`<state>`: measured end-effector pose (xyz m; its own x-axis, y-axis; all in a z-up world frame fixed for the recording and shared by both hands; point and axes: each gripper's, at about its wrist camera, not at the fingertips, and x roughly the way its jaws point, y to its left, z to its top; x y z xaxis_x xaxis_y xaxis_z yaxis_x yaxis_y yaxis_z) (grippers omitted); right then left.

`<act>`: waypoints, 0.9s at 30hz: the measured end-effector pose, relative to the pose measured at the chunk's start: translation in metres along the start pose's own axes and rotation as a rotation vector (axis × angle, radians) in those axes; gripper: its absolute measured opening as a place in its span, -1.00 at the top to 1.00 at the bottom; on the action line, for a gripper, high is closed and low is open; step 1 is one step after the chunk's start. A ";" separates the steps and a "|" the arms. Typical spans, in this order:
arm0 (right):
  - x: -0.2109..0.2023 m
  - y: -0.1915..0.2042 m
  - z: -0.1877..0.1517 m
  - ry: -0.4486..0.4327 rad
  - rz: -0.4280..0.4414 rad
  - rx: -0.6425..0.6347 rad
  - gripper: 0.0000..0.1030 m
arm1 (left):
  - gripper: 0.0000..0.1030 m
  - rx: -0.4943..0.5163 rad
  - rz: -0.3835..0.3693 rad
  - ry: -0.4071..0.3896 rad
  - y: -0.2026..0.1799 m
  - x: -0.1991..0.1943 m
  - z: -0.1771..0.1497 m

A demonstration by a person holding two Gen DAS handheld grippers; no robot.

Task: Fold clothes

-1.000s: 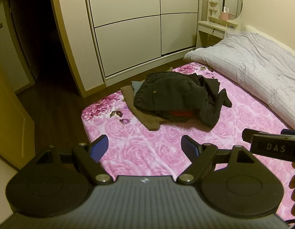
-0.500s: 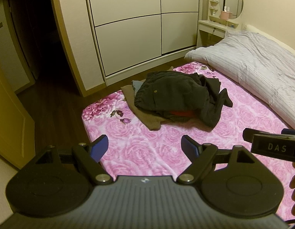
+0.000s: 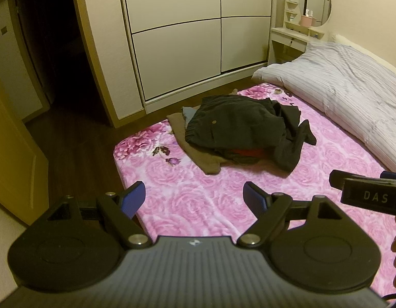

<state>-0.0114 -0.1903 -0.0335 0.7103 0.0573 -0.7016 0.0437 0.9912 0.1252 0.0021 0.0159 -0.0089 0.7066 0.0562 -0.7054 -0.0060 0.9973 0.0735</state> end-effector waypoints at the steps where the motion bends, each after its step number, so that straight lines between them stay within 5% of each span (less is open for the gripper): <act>1: 0.001 0.000 0.000 0.001 -0.001 0.000 -0.99 | -0.57 0.000 -0.001 0.002 0.001 0.000 -0.001; 18: 0.010 0.004 -0.002 0.020 -0.022 0.020 -0.99 | -0.57 0.016 -0.031 0.036 0.013 0.018 0.005; 27: 0.025 0.004 0.011 0.018 -0.073 0.057 -0.99 | -0.57 0.074 -0.109 0.047 0.015 0.048 0.027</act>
<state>0.0141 -0.1864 -0.0425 0.6907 -0.0120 -0.7230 0.1351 0.9844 0.1128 0.0553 0.0320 -0.0224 0.6660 -0.0482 -0.7444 0.1221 0.9915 0.0450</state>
